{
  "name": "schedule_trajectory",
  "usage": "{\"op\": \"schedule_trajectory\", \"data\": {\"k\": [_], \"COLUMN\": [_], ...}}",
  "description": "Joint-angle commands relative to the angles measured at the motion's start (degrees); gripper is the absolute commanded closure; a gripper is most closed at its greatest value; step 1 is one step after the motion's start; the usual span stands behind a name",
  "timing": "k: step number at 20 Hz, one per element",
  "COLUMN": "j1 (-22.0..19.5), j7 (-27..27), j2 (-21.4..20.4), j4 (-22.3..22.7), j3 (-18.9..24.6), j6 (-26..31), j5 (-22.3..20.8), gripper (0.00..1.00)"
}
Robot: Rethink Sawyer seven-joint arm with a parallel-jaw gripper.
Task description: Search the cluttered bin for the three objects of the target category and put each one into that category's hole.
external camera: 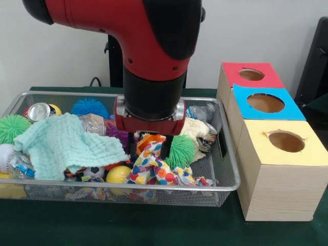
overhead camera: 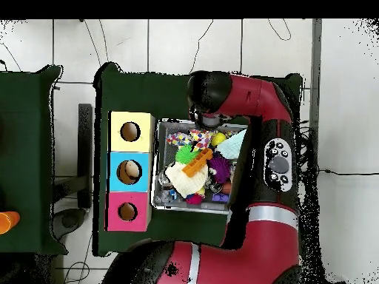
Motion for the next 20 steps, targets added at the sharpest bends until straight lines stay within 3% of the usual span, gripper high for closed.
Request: {"op": "schedule_trajectory", "data": {"k": [1, 7, 20], "j1": [-1.1, -1.7, 1.1], "j7": [7.3, 6.2, 8.7], "j2": [2.8, 3.7, 7.9], "j4": [8.6, 9.8, 7.2], "j3": [4.1, 4.8, 1.6], "j6": [-6.0, -9.6, -6.7], "j5": [1.7, 2.0, 0.5], "gripper": [0.0, 0.0, 0.0]}}
